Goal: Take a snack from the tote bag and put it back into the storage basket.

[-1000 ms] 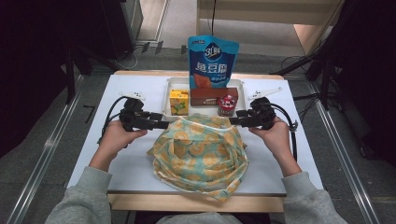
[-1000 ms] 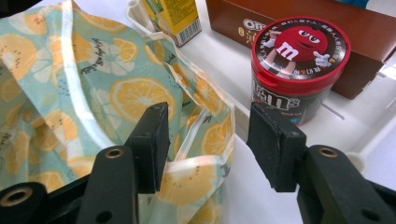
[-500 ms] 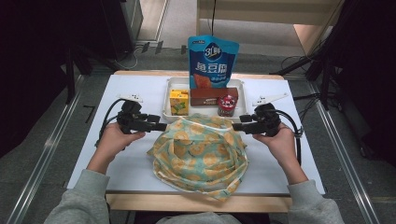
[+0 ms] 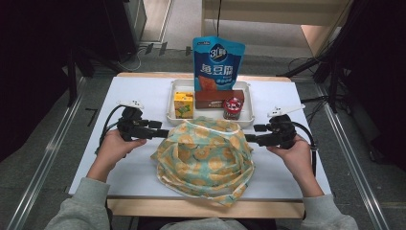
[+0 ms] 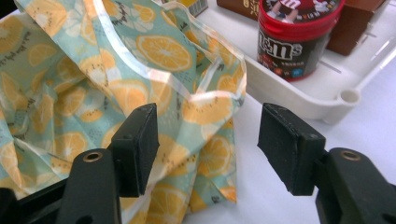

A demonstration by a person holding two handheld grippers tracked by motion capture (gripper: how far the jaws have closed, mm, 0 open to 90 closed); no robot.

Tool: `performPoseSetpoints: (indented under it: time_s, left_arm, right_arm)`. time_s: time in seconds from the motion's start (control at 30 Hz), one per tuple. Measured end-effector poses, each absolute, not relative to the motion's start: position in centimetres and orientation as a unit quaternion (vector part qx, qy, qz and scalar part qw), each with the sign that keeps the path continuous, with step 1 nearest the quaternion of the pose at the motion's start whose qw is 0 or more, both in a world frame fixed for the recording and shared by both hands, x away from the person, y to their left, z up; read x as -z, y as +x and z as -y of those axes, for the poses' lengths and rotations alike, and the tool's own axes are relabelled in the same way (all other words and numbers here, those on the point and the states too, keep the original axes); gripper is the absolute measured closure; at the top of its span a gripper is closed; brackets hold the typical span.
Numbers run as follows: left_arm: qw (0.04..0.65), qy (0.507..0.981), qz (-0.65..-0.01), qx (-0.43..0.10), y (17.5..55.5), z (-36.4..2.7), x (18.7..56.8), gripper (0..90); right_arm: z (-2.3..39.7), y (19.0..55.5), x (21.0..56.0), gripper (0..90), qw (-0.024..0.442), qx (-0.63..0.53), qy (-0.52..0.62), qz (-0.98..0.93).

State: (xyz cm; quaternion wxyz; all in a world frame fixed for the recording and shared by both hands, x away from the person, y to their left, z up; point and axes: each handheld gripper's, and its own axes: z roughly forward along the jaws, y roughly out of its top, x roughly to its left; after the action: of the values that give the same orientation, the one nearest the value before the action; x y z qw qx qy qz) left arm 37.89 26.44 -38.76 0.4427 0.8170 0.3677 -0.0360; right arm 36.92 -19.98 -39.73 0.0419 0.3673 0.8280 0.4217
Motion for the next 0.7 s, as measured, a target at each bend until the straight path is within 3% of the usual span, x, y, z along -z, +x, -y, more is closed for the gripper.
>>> performPoseSetpoints:
  time_s: [0.7]
  left_arm:
    - [0.442,0.814,-0.375,0.034,37.6,-26.9,39.2,35.5]
  right_arm:
    - [21.0,36.0,40.9,37.6,0.045,-0.424,0.378,-0.822]
